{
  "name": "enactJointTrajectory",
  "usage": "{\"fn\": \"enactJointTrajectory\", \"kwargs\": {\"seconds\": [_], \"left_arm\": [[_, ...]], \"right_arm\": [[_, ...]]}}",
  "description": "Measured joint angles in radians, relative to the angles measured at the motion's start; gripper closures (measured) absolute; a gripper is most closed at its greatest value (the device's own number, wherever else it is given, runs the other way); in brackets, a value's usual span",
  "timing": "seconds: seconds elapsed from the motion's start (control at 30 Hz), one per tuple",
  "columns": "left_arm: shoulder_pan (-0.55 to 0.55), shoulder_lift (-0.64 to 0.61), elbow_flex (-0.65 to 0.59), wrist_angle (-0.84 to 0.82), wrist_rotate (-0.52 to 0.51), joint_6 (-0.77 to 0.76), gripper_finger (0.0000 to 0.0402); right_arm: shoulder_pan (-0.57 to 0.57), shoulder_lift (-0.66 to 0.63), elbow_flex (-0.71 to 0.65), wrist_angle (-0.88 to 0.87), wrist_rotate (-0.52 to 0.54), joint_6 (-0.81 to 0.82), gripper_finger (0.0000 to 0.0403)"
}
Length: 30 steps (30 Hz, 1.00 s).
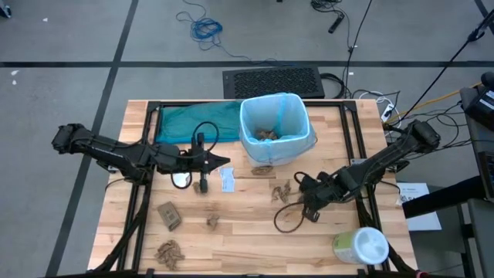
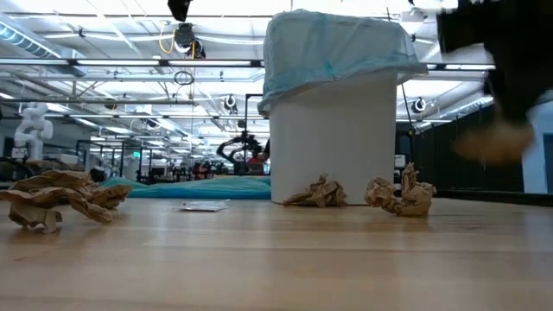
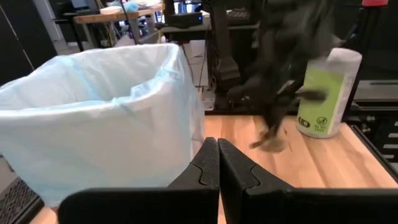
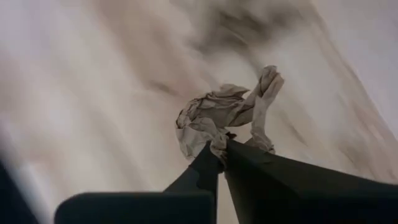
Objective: Place trash/remove bag and relplace
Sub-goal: Put the brown napkin into the blue trash bin
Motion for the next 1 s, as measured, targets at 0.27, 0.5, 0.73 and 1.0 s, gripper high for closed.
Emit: {"fn": "enactJointTrajectory", "kwargs": {"seconds": [0.27,0.5,0.73,1.0], "left_arm": [[0.000,-0.027,0.000,-0.155,-0.003,-0.071,0.0402],[-0.003,-0.060,0.025,-0.377,-0.003,-0.158,0.0402],[0.000,-0.053,0.066,-0.540,0.032,-0.185,0.0402],[0.000,-0.053,0.066,-0.629,0.054,-0.297,0.0402]], "right_arm": [[0.021,-0.001,0.419,-0.038,0.309,-0.391,0.0401],[-0.109,-0.001,0.638,-0.070,0.598,-0.706,0.0402],[-0.385,0.005,0.662,-0.122,0.531,-0.788,0.0403],[-0.562,0.062,0.662,-0.134,0.297,-0.835,0.0345]]}}
